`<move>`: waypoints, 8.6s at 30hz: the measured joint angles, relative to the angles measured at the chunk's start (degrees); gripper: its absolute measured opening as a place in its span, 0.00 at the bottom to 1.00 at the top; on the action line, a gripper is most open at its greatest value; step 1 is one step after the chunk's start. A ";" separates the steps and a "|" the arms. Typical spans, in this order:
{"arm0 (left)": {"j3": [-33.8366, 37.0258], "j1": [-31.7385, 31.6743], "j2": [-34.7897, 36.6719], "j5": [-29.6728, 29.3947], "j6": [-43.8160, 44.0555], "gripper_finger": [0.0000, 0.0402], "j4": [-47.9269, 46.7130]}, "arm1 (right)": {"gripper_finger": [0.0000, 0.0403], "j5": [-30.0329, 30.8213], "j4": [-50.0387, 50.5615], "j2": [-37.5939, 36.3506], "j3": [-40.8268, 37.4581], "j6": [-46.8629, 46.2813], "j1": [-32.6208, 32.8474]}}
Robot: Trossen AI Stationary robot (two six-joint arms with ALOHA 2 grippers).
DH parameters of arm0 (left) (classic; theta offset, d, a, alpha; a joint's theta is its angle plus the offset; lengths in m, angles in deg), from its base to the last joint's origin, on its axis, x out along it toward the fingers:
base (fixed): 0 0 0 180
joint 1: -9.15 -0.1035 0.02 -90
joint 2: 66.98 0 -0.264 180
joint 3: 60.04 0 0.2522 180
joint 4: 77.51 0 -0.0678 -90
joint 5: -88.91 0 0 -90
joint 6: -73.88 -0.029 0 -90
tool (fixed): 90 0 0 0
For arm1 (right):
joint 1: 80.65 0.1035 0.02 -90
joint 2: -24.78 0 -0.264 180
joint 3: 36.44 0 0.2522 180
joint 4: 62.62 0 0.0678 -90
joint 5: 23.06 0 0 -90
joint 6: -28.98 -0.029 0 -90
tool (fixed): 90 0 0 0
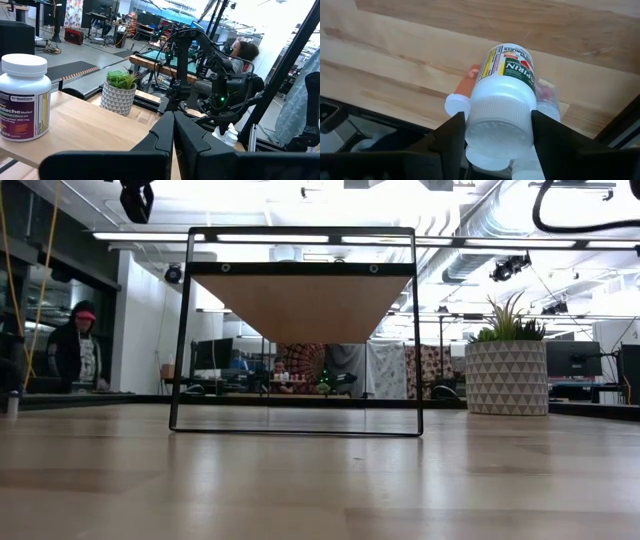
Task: Pick and place medicine bottles onto shelf by color
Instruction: Put the green medicine bottle on the shelf, then put the transparent medicine bottle on the shelf
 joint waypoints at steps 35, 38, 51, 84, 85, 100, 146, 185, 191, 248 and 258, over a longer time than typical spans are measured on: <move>0.00 0.00 0.00 -1.31 1.49 0.00 0.02 | 0.44 8.83 32.12 18.08 65.53 77.45 -41.18; 0.01 0.00 0.00 -1.31 1.51 0.00 0.02 | 0.44 8.71 35.77 25.05 74.88 85.95 -47.25; 0.02 0.00 0.00 -2.84 1.51 0.00 0.05 | 0.44 4.93 46.32 47.22 91.24 96.86 -66.80; 0.02 0.00 0.00 -4.52 1.70 0.00 0.39 | 0.45 -1.33 40.78 50.42 89.41 95.18 -73.05; 0.02 0.00 0.00 -4.52 1.70 0.00 0.39 | 0.45 -1.33 40.58 50.42 89.41 95.25 -73.05; 0.02 0.00 0.01 -4.31 5.16 0.00 0.42 | 0.58 -1.42 41.04 50.40 89.41 100.09 -73.00; 0.02 0.00 -0.09 -4.94 5.14 0.00 0.39 | 0.23 10.57 -15.45 4.92 15.44 97.34 -57.28; 0.02 0.00 -0.11 -4.94 6.23 0.00 0.42 | 0.00 18.85 -47.33 17.71 14.42 98.25 -65.94; 0.02 0.00 -0.11 -4.94 6.23 0.00 0.43 | 0.00 18.78 -50.27 20.90 14.42 93.39 -65.90; -11.08 0.02 -8.48 17.60 5.26 0.74 -9.54 | 0.00 12.35 -13.62 -12.68 14.42 91.75 -45.46; -21.12 3.38 -15.52 22.30 12.39 0.77 -39.78 | 0.00 12.35 -13.62 -12.66 14.42 91.42 -45.46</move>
